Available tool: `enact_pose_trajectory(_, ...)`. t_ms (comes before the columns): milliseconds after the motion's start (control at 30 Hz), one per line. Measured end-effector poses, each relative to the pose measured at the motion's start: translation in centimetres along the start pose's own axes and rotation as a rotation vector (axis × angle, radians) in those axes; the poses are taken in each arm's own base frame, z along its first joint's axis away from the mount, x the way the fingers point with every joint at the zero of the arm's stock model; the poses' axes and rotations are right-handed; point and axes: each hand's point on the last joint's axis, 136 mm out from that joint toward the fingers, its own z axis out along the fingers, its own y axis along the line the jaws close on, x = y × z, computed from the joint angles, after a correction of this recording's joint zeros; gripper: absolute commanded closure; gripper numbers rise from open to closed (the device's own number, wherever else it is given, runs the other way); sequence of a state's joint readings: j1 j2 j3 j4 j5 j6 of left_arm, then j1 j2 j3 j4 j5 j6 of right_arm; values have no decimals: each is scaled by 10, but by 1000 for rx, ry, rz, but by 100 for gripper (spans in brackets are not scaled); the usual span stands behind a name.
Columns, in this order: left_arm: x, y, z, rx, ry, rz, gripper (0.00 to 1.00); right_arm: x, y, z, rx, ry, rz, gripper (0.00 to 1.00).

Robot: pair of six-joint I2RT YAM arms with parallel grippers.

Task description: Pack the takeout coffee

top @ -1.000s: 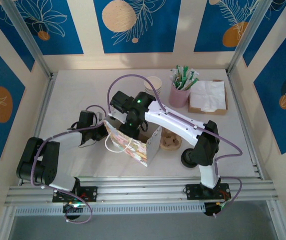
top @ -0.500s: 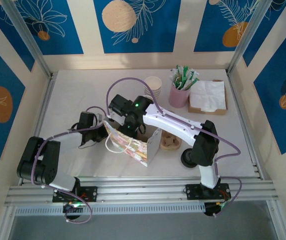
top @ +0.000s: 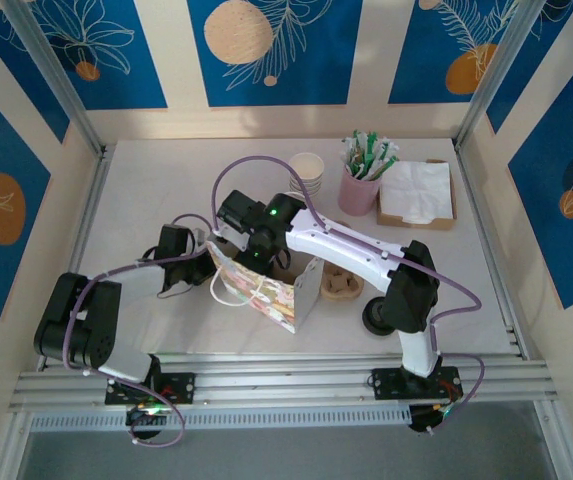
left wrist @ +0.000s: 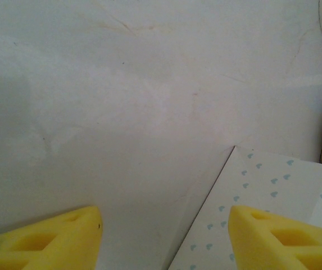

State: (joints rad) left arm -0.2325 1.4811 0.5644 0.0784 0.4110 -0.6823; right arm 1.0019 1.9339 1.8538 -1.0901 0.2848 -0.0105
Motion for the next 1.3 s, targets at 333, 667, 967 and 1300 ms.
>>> enact_pose_trajectory(333, 0, 1, 0, -5, -3, 0, 38, -2, 0, -8, -3, -29, 4, 46)
enact_pose_trajectory(667, 0, 2, -1, -5, -14, 5, 38, -10, 2, -4, -13, -66, 6, 47)
enact_pose_trajectory(967, 0, 2, -1, -9, -16, 8, 39, 9, 0, 21, 3, 8, 4, 47)
enact_pose_trajectory(1300, 0, 3, -1, -11, -17, 9, 38, 10, 0, 26, 5, 8, 11, 47)
